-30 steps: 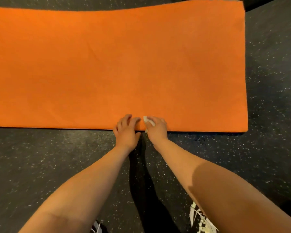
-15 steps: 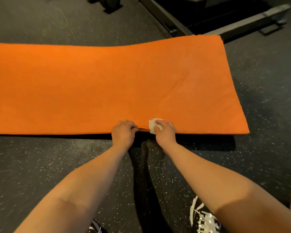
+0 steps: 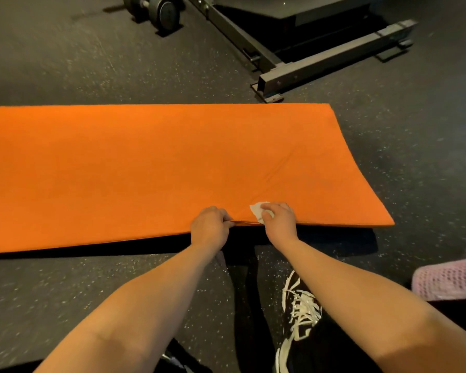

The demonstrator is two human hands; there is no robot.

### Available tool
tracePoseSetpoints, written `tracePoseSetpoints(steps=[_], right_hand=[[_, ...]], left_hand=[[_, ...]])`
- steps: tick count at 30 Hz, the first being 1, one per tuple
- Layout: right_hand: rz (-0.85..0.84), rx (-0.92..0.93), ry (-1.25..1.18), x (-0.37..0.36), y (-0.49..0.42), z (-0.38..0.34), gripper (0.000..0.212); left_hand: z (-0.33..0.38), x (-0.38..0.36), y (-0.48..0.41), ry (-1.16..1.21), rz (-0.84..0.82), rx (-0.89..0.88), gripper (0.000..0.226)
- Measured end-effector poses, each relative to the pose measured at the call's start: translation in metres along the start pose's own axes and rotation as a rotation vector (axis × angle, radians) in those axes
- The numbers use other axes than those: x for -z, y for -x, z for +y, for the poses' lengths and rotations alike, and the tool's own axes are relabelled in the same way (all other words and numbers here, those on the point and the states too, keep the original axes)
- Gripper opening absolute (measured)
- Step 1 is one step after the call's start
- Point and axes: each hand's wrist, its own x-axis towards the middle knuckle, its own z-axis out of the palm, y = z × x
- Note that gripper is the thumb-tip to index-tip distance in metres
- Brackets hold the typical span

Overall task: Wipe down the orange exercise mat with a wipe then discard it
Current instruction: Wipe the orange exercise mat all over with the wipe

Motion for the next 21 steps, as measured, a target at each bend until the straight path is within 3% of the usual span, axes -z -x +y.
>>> tracePoseSetpoints(steps=[21], right_hand=[[-0.253, 0.038, 0.008, -0.024, 0.098, 0.038, 0.027]], left_hand=[[-0.032, -0.025, 0.122, 0.010, -0.124, 0.312, 0.010]])
